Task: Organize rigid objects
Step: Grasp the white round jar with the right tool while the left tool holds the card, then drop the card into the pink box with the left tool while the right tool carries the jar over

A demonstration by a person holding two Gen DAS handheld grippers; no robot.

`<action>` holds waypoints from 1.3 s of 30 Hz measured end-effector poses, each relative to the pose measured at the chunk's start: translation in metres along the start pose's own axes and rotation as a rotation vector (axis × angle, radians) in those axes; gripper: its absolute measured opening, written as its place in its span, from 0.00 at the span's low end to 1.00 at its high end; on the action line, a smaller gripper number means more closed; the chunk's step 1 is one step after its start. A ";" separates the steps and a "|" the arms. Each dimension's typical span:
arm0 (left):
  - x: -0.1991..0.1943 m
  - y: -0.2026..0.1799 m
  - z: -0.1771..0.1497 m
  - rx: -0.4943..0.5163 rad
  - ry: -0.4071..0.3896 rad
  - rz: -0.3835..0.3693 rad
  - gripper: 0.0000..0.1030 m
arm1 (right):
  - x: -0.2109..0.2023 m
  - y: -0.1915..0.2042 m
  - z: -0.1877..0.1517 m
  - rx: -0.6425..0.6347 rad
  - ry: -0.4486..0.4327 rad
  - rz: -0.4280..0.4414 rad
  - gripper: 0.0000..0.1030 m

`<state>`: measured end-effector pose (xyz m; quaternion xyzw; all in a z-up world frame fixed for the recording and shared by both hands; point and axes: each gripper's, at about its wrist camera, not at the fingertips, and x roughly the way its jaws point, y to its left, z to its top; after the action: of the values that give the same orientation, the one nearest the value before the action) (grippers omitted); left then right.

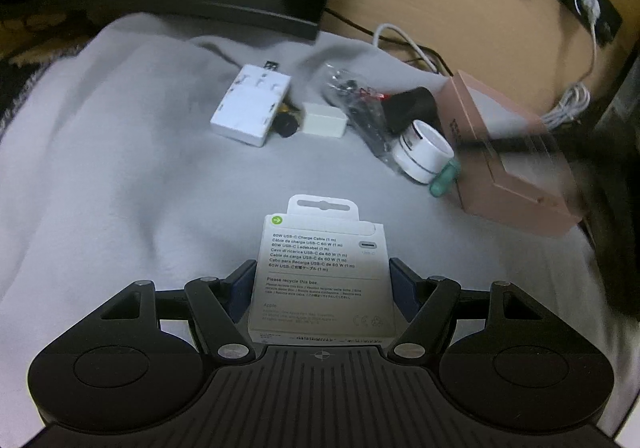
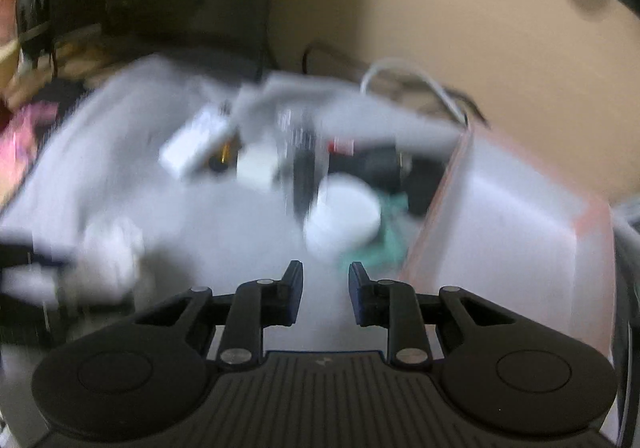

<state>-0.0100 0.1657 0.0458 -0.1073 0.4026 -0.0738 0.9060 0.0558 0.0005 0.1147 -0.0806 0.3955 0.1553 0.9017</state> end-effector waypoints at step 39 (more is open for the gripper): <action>-0.032 -0.020 -0.019 0.064 0.008 0.053 0.73 | 0.017 0.003 -0.047 0.001 0.058 0.030 0.53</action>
<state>-0.0467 0.1504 0.0615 -0.0675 0.4065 -0.0631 0.9090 0.0332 -0.0052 0.0708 -0.0789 0.4225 0.1662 0.8875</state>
